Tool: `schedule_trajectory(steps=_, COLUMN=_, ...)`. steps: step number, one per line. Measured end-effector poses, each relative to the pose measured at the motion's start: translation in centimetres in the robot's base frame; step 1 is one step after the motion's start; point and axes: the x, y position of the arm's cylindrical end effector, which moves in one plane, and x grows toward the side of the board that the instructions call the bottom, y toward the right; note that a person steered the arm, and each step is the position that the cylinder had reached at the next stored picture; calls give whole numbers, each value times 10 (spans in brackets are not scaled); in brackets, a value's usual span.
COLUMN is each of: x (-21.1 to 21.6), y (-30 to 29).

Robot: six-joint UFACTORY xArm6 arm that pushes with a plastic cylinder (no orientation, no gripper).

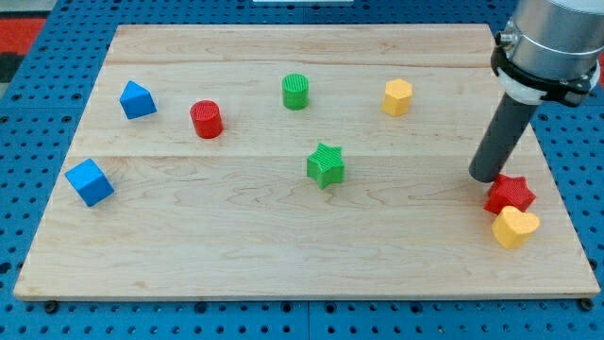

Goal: Move green star towards bottom right

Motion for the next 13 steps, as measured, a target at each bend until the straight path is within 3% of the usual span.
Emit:
schedule_trajectory(steps=4, x=6, y=8)
schedule_trajectory(steps=6, x=-68, y=-65)
schedule_trajectory(steps=7, x=-71, y=-144)
schedule_trajectory(steps=8, x=-59, y=-196)
schedule_trajectory(steps=11, x=40, y=-204)
schedule_trajectory(steps=13, x=17, y=-187)
